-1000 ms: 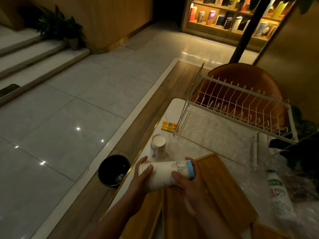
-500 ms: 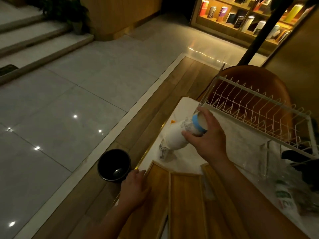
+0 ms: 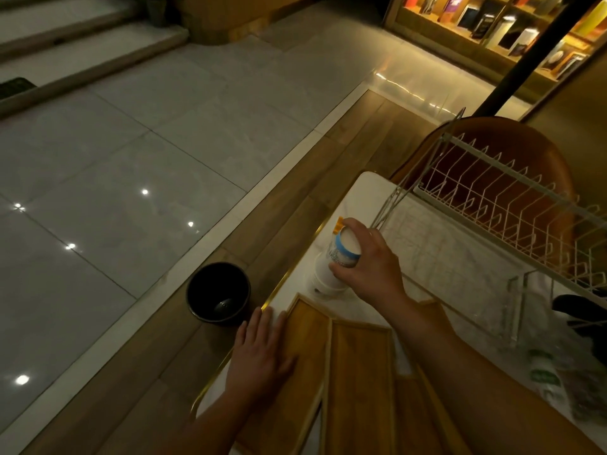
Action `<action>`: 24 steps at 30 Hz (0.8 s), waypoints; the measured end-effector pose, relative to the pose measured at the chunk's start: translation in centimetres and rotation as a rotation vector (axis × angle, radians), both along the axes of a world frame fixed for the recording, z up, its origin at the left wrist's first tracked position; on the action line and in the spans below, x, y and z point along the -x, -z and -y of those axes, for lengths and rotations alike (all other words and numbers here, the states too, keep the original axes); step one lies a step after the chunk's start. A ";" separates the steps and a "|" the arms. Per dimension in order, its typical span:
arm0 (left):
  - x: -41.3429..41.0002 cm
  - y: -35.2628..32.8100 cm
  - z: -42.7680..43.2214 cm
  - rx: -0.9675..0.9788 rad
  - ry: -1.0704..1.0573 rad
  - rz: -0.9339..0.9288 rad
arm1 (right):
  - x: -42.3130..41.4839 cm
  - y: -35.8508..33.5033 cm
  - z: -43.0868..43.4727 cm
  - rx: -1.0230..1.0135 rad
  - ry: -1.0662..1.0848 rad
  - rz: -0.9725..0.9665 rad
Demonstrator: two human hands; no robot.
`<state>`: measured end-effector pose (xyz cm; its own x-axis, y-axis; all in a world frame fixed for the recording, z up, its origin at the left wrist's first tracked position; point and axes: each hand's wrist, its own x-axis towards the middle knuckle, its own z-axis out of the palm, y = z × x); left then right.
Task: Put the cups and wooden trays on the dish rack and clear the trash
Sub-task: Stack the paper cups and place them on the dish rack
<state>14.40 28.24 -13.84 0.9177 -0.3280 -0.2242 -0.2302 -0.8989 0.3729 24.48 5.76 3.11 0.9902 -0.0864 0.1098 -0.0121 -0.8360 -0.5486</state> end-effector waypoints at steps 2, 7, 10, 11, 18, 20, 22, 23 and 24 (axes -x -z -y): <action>0.0 0.0 0.0 0.008 0.001 0.005 | 0.1 0.9 0.0 0.005 -0.005 -0.020; 0.1 -0.1 0.0 0.000 0.005 0.004 | 0.8 3.2 -0.1 0.005 -0.030 -0.087; -0.1 0.0 0.0 0.007 0.000 0.016 | 1.8 4.4 0.1 0.029 -0.007 -0.074; -0.1 0.1 0.0 0.006 0.002 0.018 | 2.0 4.7 0.2 0.024 0.006 -0.067; 0.0 0.4 -0.1 -0.004 0.004 0.017 | 2.3 5.0 0.6 0.026 0.024 -0.064; 0.0 0.1 0.0 -0.002 -0.001 0.014 | 2.3 4.9 0.7 0.015 0.018 -0.067; 0.0 0.1 0.1 -0.002 0.000 0.010 | 2.3 4.9 0.9 -0.009 0.025 -0.070; 0.0 0.1 0.1 -0.009 0.001 0.008 | 2.4 4.9 1.1 -0.028 0.041 -0.072; 0.0 0.1 0.1 -0.015 0.003 0.011 | 2.4 4.8 1.3 -0.053 0.062 -0.073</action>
